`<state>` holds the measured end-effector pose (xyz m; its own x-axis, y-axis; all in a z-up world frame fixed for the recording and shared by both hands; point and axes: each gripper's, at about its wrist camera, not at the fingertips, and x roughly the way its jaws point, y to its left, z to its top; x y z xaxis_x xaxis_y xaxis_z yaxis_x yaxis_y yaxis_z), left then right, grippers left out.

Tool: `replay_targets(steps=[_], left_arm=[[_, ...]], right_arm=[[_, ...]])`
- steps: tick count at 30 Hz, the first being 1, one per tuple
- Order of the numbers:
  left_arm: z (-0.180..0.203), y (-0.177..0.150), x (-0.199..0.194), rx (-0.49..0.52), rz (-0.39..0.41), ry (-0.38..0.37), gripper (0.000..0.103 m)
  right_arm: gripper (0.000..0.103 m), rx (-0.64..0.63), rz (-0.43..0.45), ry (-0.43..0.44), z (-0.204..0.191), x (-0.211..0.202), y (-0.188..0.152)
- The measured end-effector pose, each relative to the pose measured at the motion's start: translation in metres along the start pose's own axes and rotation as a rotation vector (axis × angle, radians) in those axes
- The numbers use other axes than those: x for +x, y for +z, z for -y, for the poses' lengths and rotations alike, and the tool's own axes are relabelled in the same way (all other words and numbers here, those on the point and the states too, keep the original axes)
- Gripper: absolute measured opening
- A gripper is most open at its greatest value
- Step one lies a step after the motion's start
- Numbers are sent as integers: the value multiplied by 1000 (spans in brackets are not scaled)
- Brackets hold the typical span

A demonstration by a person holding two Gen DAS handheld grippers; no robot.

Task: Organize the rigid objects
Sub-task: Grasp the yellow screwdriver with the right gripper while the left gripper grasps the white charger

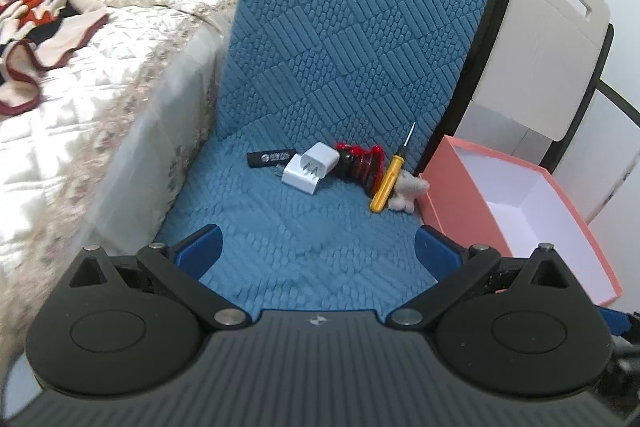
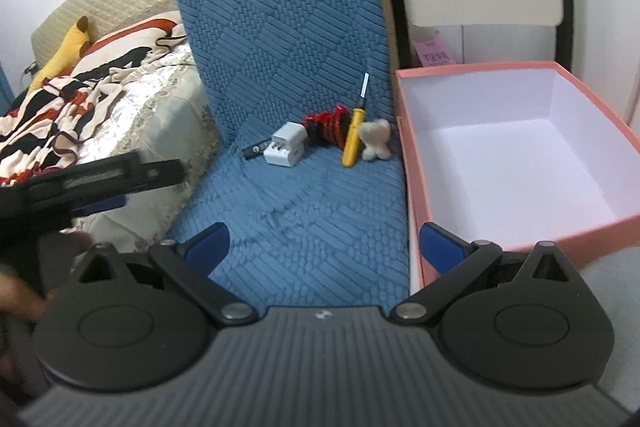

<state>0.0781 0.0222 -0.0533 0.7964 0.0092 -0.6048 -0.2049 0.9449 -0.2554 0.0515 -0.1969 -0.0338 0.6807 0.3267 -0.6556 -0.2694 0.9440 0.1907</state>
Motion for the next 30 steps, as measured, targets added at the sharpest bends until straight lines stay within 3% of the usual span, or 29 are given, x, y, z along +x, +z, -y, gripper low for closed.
replay_targets(steps=[3,12,19,25,26,30], left_arm=[[3,3,27,18,14,7,103],[-5,20,87,51,-35,-6,103],[-19,37,133,44,-91,-19,102],[-21,50,166,59,-136,-31,102],[-21,52,170,64,-138,-31,102],[-20,59,188,84,-130,-27,102]], right_arm=[[97,-32,17,29,-2,12,1],[95,-57,27,24,-4,52,11],[76,-92,11,49,-18,86,15],[67,-120,-18,59,-27,117,16],[66,-121,-62,76,-27,123,17],[64,-129,-68,61,-24,147,23]])
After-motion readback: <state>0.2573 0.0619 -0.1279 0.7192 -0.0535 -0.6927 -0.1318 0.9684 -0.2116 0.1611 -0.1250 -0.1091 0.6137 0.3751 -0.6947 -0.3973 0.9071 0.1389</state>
